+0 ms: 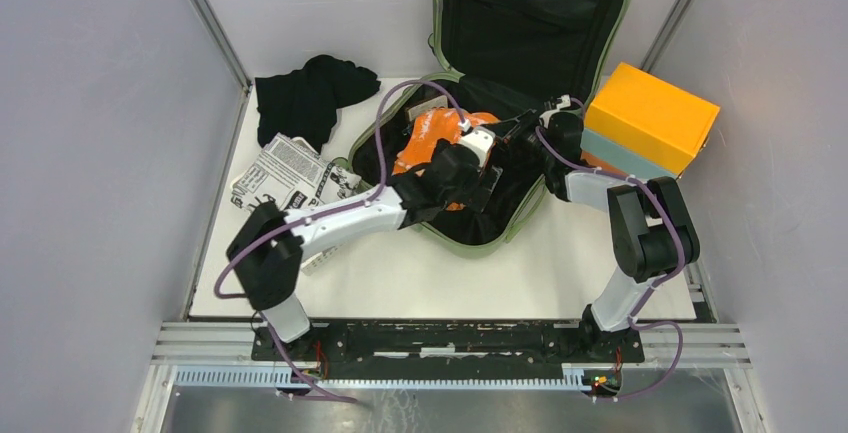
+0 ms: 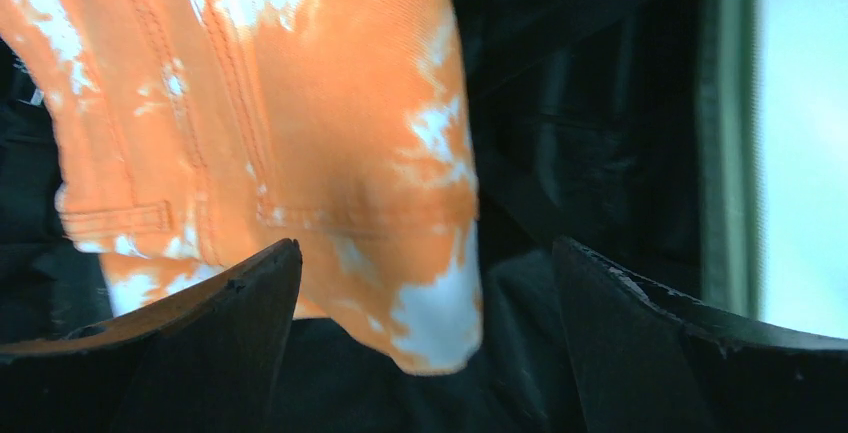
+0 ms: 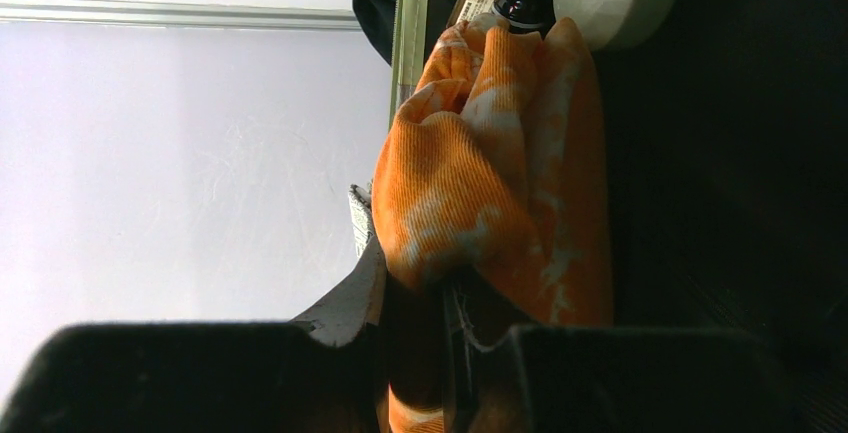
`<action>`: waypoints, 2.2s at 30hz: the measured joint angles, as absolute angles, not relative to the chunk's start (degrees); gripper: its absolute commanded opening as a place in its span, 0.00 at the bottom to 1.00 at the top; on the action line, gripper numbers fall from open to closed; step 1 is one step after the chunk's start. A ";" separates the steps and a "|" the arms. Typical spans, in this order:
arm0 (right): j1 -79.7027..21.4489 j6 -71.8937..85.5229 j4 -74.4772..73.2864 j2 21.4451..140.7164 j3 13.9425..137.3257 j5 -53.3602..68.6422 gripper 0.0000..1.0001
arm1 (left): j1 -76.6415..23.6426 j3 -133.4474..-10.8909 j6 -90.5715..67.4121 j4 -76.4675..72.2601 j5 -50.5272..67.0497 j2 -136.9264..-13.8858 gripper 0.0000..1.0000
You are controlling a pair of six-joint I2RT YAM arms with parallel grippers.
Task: Open, take out, and arrange the luggage
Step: Pick up the clothes from the luggage.
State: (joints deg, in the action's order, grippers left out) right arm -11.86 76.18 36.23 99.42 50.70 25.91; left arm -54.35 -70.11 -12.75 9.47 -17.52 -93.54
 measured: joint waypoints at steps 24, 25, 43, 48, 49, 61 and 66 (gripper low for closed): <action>-11.86 74.98 35.51 99.42 51.20 27.42 0.38 | -56.01 -89.62 -6.24 21.32 -40.51 -114.28 0.02; -11.86 74.63 35.57 99.42 51.20 27.70 0.48 | -55.99 -89.62 -5.91 21.52 -40.21 -114.04 0.02; -10.59 48.64 43.24 79.00 47.88 37.56 0.80 | -47.29 -84.47 2.90 32.60 -11.99 -85.34 0.02; -10.48 41.15 46.17 74.74 44.71 39.66 0.84 | -41.95 -83.79 5.28 38.13 -3.60 -80.09 0.02; -10.41 40.36 46.63 74.54 44.16 40.07 0.84 | -41.12 -83.50 5.76 38.94 -2.37 -79.20 0.02; -10.22 37.52 50.19 74.52 41.98 42.98 0.89 | -36.53 -85.06 9.13 46.72 3.64 -73.30 0.02; -10.22 37.39 50.63 74.65 40.86 43.22 0.90 | -35.68 -87.94 9.32 51.77 4.34 -70.52 0.02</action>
